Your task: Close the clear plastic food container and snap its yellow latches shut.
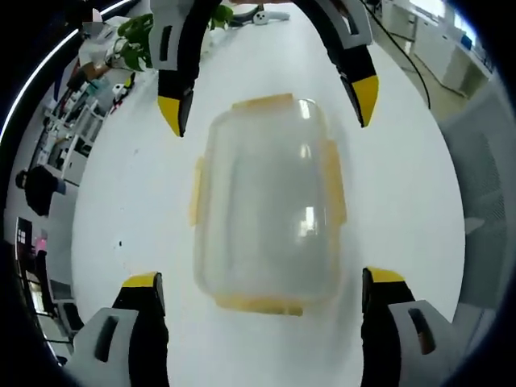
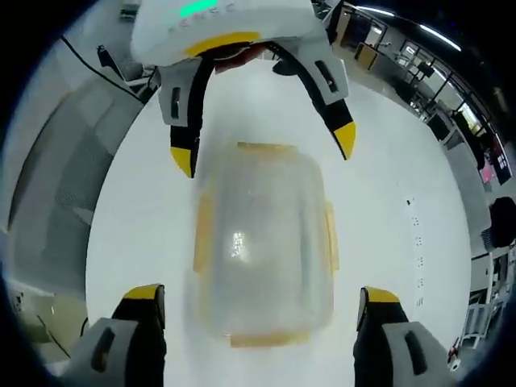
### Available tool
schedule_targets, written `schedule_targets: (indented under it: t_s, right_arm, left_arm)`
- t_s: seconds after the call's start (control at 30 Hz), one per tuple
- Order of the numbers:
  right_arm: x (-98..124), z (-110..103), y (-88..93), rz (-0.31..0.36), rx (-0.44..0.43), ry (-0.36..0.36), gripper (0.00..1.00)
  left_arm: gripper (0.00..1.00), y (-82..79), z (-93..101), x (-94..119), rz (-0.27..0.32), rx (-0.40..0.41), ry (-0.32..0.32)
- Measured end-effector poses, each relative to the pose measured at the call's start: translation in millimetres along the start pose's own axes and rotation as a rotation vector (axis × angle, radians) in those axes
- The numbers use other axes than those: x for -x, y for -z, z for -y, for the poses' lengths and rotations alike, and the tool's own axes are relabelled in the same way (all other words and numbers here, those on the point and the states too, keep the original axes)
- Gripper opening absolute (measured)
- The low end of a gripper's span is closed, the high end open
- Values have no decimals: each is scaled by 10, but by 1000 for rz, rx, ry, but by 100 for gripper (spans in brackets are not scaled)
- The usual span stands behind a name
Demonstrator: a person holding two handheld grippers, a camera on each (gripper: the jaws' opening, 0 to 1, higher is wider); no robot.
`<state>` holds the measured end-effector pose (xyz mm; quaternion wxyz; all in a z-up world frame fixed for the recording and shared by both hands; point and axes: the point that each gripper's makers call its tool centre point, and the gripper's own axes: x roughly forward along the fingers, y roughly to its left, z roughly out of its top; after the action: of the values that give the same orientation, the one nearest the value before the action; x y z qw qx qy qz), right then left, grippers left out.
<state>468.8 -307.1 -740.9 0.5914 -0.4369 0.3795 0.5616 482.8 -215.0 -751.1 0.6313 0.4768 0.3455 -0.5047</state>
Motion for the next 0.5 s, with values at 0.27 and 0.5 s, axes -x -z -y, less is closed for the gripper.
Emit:
schedule_targets:
  t_s: [0.27,0.5]
  right_arm:
    - [-35,6,28,-9,1,-4,99]
    - [-60,15,60,-25,8,-7,99]
  left_arm:
    - [99,-28,-22,-28,5,-4,4]
    - [93,-5,10,-40,-7,-13,21]
